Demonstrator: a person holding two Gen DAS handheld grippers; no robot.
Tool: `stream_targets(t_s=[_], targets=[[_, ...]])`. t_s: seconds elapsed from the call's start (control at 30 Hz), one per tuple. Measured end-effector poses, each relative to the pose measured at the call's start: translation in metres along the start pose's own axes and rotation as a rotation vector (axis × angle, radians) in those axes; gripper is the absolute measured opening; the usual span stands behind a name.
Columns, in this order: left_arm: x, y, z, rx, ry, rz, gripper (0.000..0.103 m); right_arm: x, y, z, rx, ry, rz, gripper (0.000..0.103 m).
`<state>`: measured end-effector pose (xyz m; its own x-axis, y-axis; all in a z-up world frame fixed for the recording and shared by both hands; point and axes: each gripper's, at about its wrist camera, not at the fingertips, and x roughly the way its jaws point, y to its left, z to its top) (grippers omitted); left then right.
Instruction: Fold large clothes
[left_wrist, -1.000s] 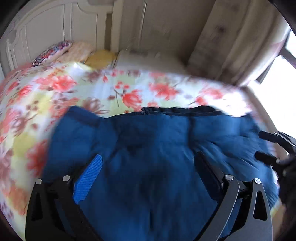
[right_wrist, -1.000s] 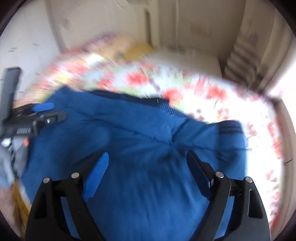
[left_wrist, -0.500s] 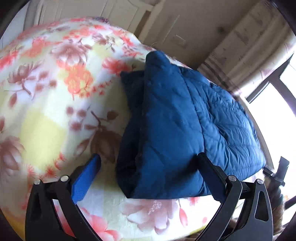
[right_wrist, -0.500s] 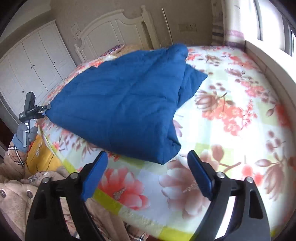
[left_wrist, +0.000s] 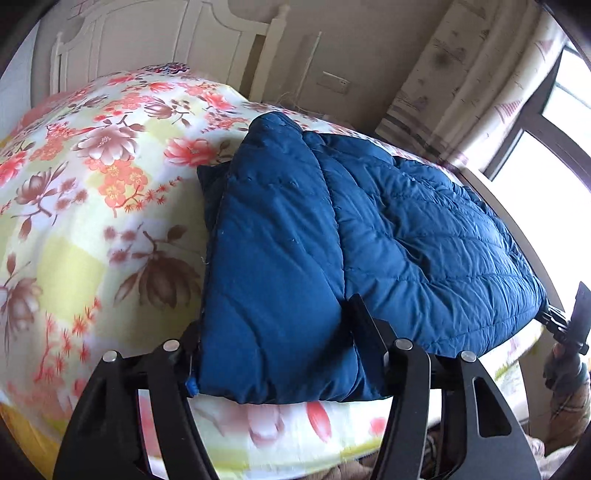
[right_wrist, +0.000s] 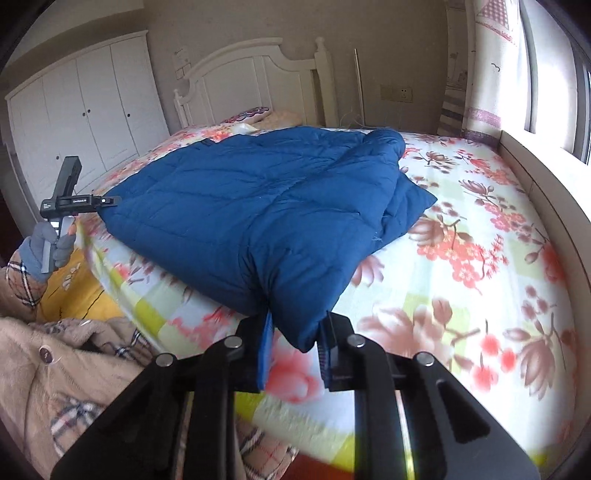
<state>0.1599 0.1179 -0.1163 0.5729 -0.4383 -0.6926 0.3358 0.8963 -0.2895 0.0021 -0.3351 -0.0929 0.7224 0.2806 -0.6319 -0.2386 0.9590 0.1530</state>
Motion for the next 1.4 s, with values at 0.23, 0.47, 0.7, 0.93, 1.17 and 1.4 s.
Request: stream_targets(t_s=[0.23,0.47,0.7,0.93,1.17,1.4], targets=[[-0.003,-0.001,-0.012,0.000,-0.011,0.001,0.065,-0.018,-0.007,-0.024,0.043,0.059,0.064,0.029],[-0.038,-0.002,0.032,-0.018,-0.189,0.171,0.094,-0.070,-0.020,0.034,0.040,-0.062,-0.142,0.056],[0.024,-0.079,0.145,0.071,-0.143,0.210,0.099,0.024,0.026,0.181,0.058,-0.148,-0.151,0.078],[0.142,-0.136,0.182,0.210,0.096,0.221,0.096,0.202,0.076,0.242,-0.076,0.145,-0.177,0.011],[0.218,-0.116,0.173,0.170,0.144,0.212,0.099,0.264,0.047,0.216,0.000,0.250,-0.129,0.009],[0.218,-0.109,0.168,0.149,0.122,0.169,0.099,0.259,0.045,0.212,0.024,0.211,-0.096,0.011]])
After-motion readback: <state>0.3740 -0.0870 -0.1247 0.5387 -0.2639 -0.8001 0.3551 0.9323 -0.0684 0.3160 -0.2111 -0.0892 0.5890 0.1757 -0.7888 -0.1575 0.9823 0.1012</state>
